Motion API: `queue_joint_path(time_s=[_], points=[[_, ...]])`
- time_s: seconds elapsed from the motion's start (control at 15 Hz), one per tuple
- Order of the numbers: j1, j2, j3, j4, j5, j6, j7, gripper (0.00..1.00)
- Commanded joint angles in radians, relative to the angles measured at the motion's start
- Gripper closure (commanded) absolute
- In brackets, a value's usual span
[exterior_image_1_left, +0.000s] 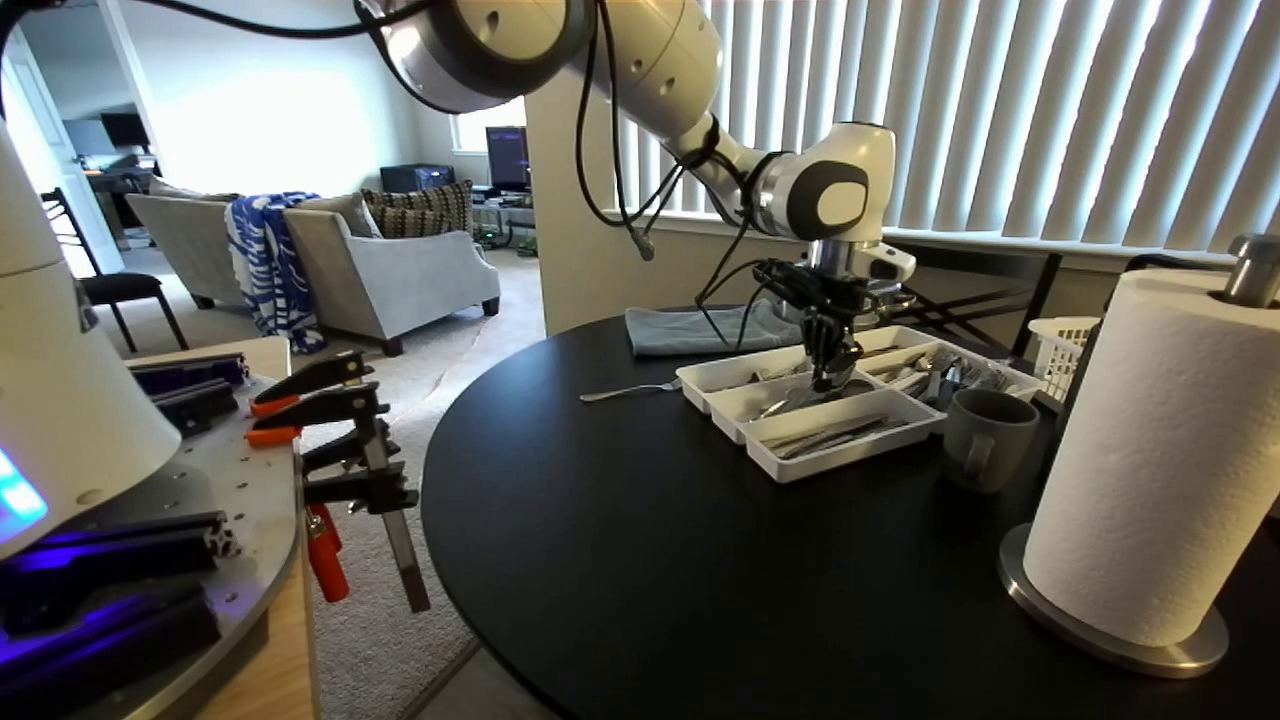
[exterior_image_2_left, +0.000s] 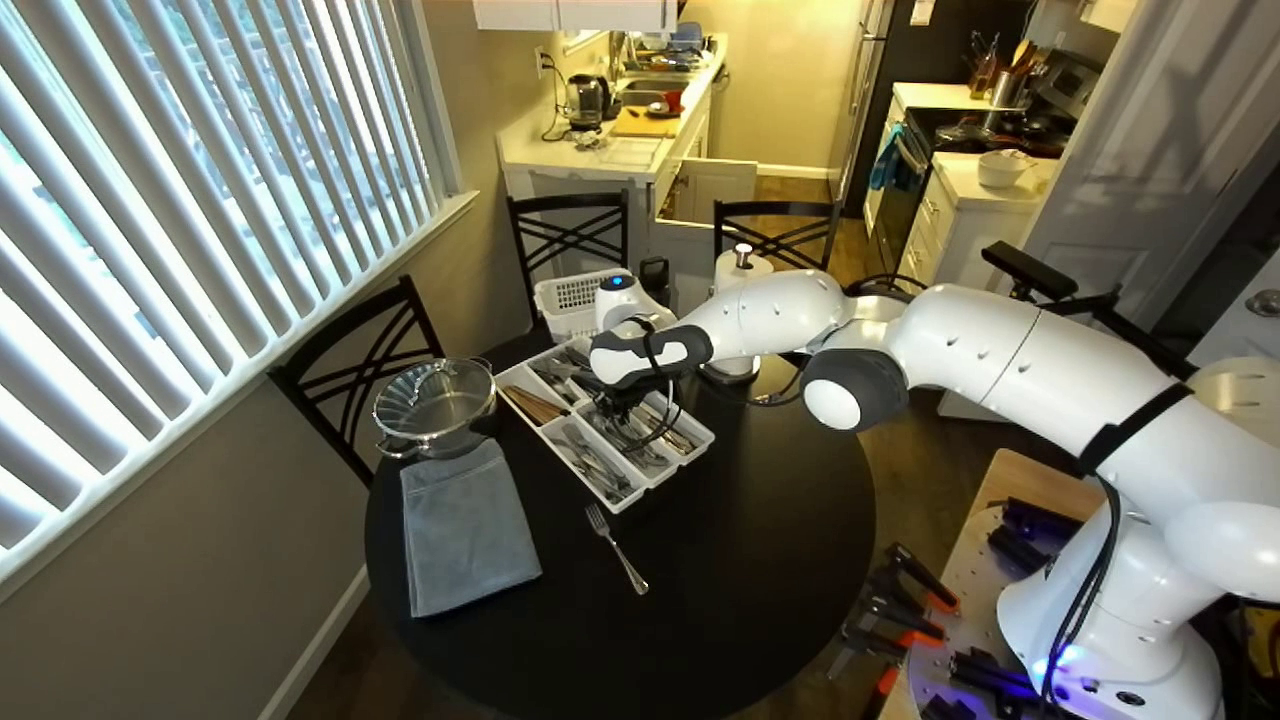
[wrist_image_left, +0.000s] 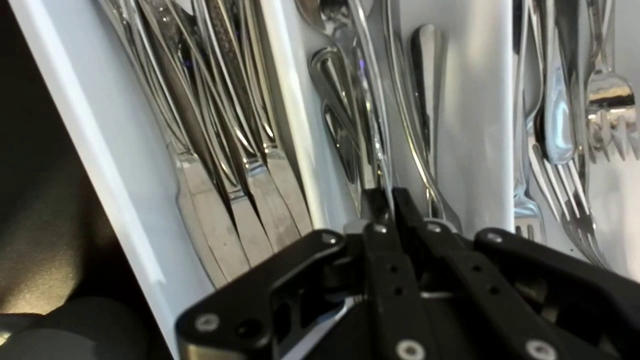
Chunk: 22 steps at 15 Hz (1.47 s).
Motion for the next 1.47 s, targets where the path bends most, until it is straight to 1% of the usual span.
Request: queue_joint_path(time_s=[0.0,0.07,0.2,0.4,0.67,0.87,1.07,1.4], points=[[-0.029,0.0,0.068,0.005,0.007,0.029,-0.142,0.98],[-0.038,0.0,0.093,0.005,0.017,0.043,-0.198,0.98],[-0.046,0.0,0.115,0.022,0.013,0.043,-0.283,0.98],[-0.044,0.0,0.11,0.067,-0.004,0.019,-0.336,0.98],[-0.047,-0.001,0.108,0.091,0.003,-0.023,-0.334,0.98],[-0.053,0.0,0.123,0.077,0.018,-0.089,-0.326,0.98],[-0.053,0.006,0.123,0.071,0.023,-0.154,-0.307,0.98],[-0.048,0.014,0.115,0.077,0.022,-0.189,-0.28,0.98]])
